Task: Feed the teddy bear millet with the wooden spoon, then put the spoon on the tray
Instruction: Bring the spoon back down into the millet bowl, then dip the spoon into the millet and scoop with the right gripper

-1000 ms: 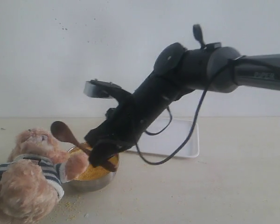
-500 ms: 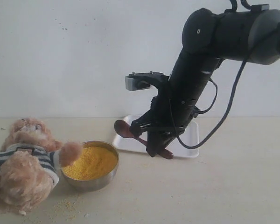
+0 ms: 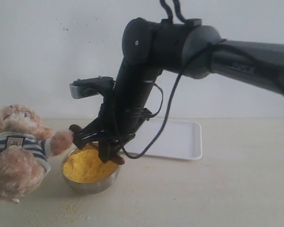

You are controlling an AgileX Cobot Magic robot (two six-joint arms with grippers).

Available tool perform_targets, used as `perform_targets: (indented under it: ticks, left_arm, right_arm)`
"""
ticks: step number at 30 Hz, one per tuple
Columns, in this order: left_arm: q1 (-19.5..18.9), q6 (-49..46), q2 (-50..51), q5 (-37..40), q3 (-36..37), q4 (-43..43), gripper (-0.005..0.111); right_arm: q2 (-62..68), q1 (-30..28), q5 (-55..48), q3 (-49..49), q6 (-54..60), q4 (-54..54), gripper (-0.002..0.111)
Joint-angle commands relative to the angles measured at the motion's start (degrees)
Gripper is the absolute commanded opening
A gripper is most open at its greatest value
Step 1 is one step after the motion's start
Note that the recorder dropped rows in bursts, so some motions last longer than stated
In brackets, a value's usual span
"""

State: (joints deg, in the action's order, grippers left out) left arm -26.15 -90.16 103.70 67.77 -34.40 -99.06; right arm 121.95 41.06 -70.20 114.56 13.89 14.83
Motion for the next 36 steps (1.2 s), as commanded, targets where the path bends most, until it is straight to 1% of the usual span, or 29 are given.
perform_targets:
  ticks: [1,4,6,14,23,33,36]
  left_arm:
    - [-0.10,-0.47,0.07,2.20,-1.18,-0.88,0.004]
    - [-0.10,-0.47,0.07,2.20,-2.41,-0.88,0.004]
    - [-0.10,-0.57,0.07,0.84,-3.54,-0.88,0.004]
    - [-0.10,-0.57,0.07,0.98,-4.34,-0.88,0.004]
    - [-0.10,-0.57,0.07,1.23,-4.34,-0.88,0.004]
    - [-0.10,-0.57,0.07,1.46,-4.34,-0.88,0.004]
    - [-0.10,-0.57,0.07,2.09,-4.34,-0.88,0.004]
  right_arm:
    - [6.82,0.18,0.24,6.03,-4.09,-3.27,0.000]
    - [8.66,0.62,0.24,6.05,-4.37,-3.48,0.000]
    - [9.28,0.77,0.24,6.05,-4.11,-4.77,0.000]
    - [10.94,0.77,0.24,6.05,-4.11,-4.77,0.000]
    - [11.96,0.77,0.24,6.05,-1.57,3.30,0.000]
    - [11.96,0.41,0.24,6.05,-0.44,4.76,0.000]
    - [11.96,-0.79,0.24,6.05,-0.19,7.94,0.000]
